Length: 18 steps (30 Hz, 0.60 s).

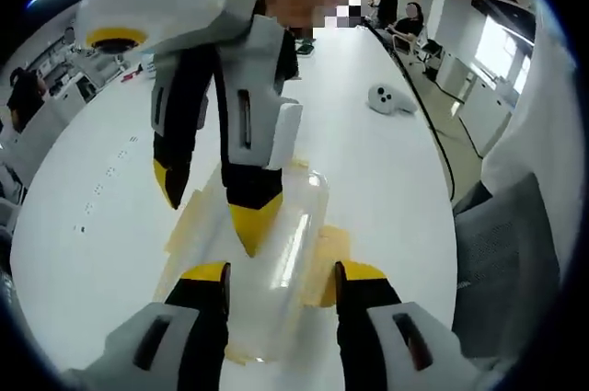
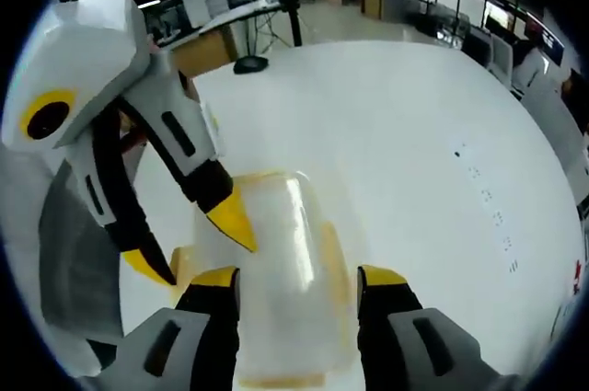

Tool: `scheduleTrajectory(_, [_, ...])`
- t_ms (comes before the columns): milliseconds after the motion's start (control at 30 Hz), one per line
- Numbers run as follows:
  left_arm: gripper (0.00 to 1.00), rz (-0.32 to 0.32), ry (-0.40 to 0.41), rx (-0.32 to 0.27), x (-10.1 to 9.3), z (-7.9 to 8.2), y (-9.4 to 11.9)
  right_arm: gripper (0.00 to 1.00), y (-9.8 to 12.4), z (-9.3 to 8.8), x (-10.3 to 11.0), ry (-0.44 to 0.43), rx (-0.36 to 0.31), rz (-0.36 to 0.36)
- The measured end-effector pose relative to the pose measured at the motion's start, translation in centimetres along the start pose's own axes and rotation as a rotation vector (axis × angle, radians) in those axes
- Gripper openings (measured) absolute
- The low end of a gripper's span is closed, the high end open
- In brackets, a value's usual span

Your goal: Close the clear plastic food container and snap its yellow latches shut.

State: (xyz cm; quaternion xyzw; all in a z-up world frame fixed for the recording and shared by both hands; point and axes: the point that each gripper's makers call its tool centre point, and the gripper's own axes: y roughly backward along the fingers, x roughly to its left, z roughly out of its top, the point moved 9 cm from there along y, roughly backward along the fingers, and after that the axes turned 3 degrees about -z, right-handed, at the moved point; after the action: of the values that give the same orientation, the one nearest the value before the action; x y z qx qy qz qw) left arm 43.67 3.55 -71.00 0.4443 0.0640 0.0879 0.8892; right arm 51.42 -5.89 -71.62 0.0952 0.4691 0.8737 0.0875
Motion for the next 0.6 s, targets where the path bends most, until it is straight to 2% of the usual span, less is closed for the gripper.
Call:
scheduleTrajectory(400, [0.51, 0.06, -0.04, -0.017, -0.79, -0.35, -0.31, 0.56, -0.63, 0.03, -0.7, -0.054, -0.009, 0.04])
scheduleTrajectory(600, [0.52, 0.085, -0.071, -0.009, -1.07, -0.42, -0.49, 0.54, -0.84, -0.27, -0.94, -0.094, -0.015, 0.084])
